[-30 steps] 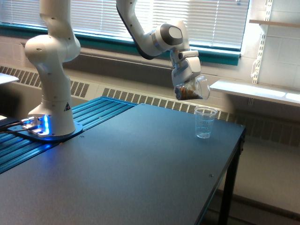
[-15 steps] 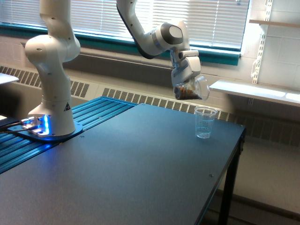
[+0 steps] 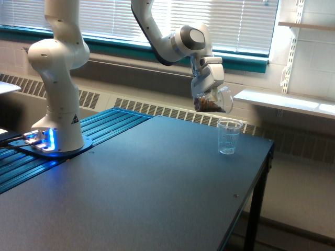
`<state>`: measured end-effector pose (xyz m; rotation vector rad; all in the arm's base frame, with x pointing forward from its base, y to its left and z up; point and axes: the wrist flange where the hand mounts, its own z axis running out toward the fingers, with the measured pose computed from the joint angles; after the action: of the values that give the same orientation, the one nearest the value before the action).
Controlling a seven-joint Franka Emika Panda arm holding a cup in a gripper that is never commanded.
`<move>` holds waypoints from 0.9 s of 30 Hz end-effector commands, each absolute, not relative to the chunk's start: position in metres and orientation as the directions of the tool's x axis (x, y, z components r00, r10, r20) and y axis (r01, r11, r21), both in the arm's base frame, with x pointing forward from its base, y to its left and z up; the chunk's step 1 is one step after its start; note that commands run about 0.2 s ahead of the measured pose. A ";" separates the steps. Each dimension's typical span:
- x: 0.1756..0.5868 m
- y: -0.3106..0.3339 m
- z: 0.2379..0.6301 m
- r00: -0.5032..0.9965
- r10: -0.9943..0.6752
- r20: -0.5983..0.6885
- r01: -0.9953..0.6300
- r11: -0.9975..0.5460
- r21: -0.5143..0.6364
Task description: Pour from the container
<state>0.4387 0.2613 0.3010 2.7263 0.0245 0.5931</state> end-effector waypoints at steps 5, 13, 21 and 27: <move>0.440 0.274 0.305 0.913 0.125 0.387 -0.026 -0.931 0.364; 0.442 0.280 0.307 0.914 0.146 0.378 -0.013 -0.922 0.387; 0.443 0.280 0.307 0.915 0.147 0.376 -0.017 -0.917 0.398; 0.443 0.282 0.307 0.915 0.149 0.374 -0.014 -0.916 0.400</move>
<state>0.4431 0.2763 0.3044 2.6811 0.0734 0.5663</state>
